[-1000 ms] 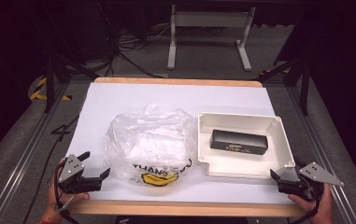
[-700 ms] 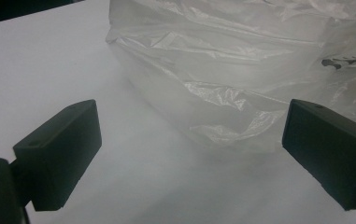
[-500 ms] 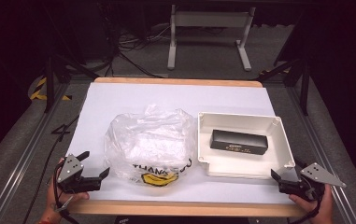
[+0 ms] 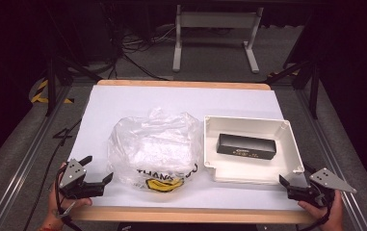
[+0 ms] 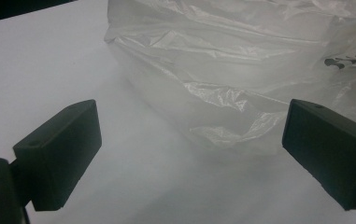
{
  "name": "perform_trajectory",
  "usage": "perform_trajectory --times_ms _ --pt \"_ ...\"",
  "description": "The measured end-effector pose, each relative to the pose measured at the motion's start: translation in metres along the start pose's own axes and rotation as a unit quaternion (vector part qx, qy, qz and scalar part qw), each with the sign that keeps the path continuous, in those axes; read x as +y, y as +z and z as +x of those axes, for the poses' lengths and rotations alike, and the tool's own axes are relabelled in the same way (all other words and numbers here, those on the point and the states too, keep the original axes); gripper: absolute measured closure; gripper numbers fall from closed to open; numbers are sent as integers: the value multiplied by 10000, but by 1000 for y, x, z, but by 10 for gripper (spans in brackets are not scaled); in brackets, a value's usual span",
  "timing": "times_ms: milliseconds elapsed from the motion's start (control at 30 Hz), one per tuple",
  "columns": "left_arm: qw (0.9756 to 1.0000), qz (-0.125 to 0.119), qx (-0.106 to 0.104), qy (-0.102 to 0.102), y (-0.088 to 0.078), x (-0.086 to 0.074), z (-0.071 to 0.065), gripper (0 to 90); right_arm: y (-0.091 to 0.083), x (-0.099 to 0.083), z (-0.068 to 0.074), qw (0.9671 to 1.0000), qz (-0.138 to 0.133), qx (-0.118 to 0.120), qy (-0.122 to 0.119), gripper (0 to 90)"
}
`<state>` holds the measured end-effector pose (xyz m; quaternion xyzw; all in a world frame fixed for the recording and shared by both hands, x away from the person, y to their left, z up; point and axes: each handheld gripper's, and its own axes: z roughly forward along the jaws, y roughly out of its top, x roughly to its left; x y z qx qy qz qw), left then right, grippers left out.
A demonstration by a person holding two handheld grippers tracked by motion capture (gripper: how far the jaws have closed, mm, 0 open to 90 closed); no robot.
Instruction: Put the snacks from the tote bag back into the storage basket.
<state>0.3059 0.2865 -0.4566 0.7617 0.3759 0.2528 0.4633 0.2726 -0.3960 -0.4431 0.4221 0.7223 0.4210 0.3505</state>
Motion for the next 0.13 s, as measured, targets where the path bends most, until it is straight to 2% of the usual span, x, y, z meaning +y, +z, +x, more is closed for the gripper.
perform_trajectory --times_ms 133 --pt "10000 17 -12 1 1 0 0 57 0 0 0 10000 17 7 18 52"
